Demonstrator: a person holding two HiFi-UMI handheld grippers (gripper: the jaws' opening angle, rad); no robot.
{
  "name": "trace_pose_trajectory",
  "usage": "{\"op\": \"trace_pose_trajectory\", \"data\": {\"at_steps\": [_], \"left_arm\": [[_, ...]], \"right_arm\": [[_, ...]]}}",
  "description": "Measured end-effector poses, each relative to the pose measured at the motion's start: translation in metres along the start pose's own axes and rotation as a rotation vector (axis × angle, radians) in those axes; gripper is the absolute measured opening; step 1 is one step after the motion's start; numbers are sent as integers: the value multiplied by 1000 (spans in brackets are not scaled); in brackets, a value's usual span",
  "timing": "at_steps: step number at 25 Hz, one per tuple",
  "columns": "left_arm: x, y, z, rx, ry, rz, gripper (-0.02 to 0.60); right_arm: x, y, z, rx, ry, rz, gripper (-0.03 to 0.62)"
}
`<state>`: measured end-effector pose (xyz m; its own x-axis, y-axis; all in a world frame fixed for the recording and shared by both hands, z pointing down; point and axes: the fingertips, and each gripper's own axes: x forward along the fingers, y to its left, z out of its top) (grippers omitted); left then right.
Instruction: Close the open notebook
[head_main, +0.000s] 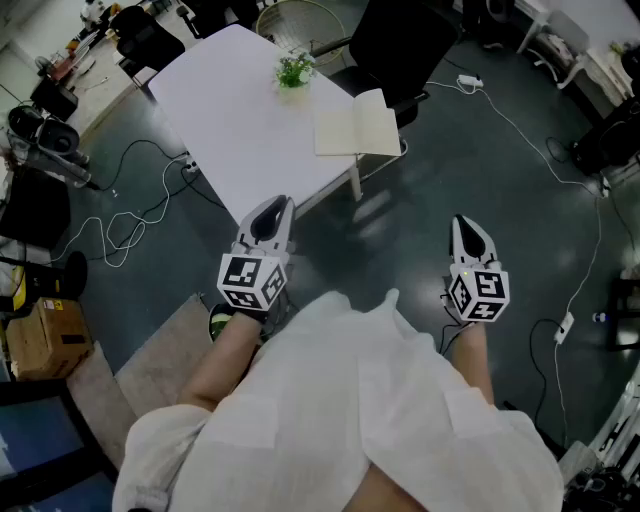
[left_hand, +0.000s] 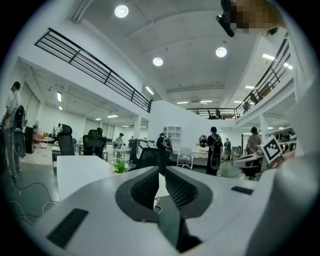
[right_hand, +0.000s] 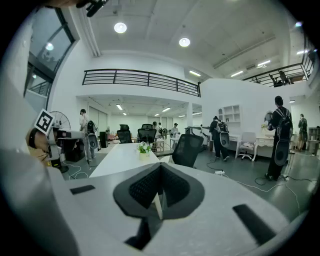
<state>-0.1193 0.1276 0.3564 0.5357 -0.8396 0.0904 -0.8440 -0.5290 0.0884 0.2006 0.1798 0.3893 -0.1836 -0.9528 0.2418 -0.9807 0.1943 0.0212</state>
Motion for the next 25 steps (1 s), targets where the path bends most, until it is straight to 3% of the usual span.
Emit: {"op": "trace_pose_trajectory", "data": {"at_steps": [25], "left_arm": [[-2,13,-1,-5,-10,13,34]], "right_arm": [[9,0,-2,52,-33,0,4]]}}
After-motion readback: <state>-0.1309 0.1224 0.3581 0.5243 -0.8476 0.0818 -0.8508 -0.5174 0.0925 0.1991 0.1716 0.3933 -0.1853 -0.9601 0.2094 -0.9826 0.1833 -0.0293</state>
